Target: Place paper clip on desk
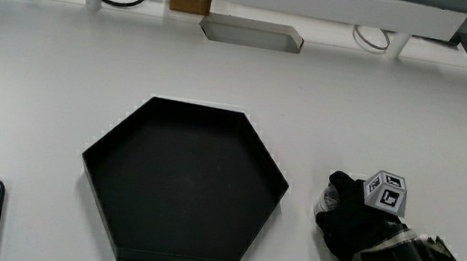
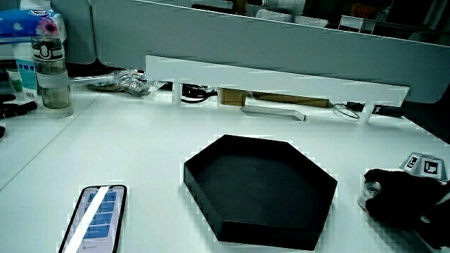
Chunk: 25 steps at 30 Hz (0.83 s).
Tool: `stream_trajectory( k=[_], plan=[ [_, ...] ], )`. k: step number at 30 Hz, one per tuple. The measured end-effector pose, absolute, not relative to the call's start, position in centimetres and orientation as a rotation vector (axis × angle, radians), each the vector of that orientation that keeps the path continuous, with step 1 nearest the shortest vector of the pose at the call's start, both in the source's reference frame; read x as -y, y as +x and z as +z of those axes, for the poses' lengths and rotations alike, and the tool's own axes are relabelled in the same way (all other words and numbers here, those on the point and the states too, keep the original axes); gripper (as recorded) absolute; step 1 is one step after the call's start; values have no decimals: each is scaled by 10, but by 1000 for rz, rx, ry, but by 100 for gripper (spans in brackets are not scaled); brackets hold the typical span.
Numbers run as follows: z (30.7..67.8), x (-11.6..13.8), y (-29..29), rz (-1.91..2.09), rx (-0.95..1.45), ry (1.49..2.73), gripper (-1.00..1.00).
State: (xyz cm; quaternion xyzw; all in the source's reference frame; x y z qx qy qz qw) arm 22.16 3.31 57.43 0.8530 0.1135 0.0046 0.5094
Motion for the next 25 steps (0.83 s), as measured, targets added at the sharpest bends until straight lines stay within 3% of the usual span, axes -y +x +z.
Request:
stream_trajectory(
  k=[9,10,15,25],
  plan=[
    [573,-33,226,58,-181,1990,-94],
    [571,-31,228,20,-190,2031,-100],
    [535,-13,243,173,-196,2263,-100],
    [518,-7,255,245,-289,2248,-100]
  ],
)
